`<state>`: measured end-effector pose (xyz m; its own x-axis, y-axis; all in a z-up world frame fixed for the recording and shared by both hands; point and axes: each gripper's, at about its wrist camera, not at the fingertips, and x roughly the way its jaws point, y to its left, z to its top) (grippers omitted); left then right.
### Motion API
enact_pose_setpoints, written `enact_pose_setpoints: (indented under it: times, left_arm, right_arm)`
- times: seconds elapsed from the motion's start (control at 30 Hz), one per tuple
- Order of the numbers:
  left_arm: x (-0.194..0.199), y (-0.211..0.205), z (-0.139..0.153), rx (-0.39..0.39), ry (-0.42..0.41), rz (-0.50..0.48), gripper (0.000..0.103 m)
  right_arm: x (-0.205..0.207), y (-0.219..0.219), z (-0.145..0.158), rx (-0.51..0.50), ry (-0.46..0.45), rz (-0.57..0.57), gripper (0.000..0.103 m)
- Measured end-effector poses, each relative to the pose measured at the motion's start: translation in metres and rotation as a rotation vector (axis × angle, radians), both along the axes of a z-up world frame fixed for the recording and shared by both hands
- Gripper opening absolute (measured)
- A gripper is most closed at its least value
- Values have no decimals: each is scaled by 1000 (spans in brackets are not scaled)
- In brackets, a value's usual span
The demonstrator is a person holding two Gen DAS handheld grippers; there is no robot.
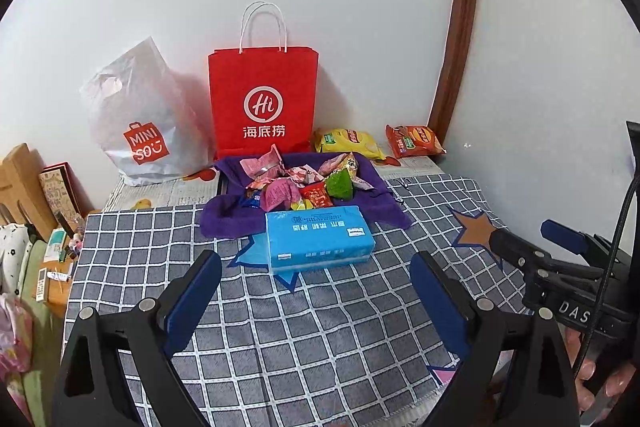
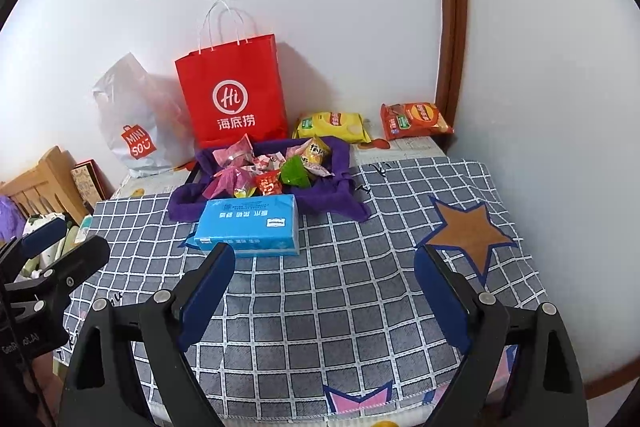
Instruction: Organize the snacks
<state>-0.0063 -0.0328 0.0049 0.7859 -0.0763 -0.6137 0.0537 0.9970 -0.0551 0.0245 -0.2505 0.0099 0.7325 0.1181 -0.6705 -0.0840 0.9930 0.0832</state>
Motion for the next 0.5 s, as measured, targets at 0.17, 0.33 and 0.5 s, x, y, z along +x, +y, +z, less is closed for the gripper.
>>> enact_pose_setpoints:
  times: [0.17,0.33,0.5]
  left_arm:
    - [-8,-3,6,13,-17,-3,95]
    - [-12,-5,11,13,-33,-6,95]
    - [-14,-7,11,10,-40,-6,96]
  right_arm:
    - [-4,-1,2,13,-7,-4,90]
    - [-7,-2,3,12,-5,-9,91]
    - [-9,-6,4,20,-8,-20,91]
